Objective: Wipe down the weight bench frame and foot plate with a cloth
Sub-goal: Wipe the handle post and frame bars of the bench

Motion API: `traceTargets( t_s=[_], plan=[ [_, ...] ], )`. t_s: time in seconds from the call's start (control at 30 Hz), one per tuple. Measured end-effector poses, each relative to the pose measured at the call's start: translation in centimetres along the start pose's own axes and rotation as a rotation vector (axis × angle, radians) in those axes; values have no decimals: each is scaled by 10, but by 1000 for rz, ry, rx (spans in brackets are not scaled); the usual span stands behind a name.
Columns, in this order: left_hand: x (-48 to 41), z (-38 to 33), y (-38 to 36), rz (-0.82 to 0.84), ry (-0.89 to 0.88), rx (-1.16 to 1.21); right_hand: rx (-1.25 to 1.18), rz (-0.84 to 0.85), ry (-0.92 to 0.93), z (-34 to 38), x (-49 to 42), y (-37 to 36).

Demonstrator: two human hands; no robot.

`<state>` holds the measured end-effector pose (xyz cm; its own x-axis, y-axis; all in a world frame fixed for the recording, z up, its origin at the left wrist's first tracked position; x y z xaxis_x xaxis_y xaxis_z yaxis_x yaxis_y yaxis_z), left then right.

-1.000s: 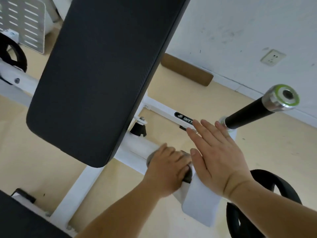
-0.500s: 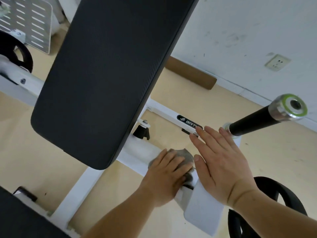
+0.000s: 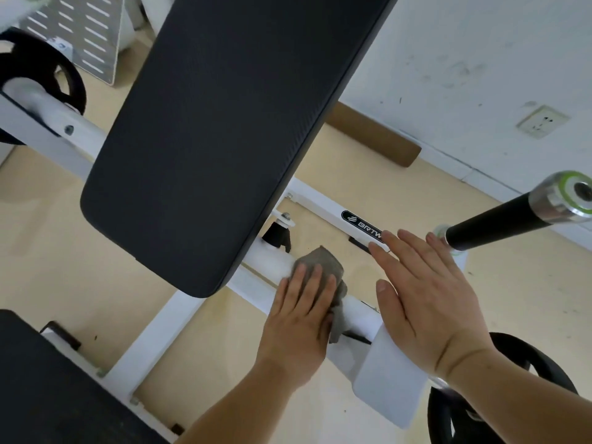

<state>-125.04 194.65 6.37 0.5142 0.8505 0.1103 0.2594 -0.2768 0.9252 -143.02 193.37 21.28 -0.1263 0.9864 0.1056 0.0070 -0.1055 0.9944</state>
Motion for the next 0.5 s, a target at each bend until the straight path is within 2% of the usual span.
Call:
traceTargets(
  t_s=[0.1, 0.23, 0.3, 0.4, 0.5],
  plan=[
    [6, -13, -8, -19, 271, 234, 4, 11, -1, -1, 0, 0],
    [-39, -23, 4, -187, 721, 729, -3, -7, 7, -1, 1, 0],
    [-57, -15, 12, -268, 902, 795, -9, -19, 10, -1, 0, -1],
    [-59, -20, 19, -330, 987, 853, -14, -23, 20, -1, 0, -1],
    [-51, -35, 19, -287, 1046, 1025, -10, -19, 23, -1, 0, -1]
  ],
)
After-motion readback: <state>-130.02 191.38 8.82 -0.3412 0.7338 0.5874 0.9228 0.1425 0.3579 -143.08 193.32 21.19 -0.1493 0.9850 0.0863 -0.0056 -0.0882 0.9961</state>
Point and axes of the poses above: each hand's wrist, its own x-axis away from the middle knuckle, its own y-axis out of the back of the hand, z = x × y, the point moved 3 cm from there along -x, towards the middle knuckle, and after that the axes turned 1 degree about x, right-handed, at the moved point
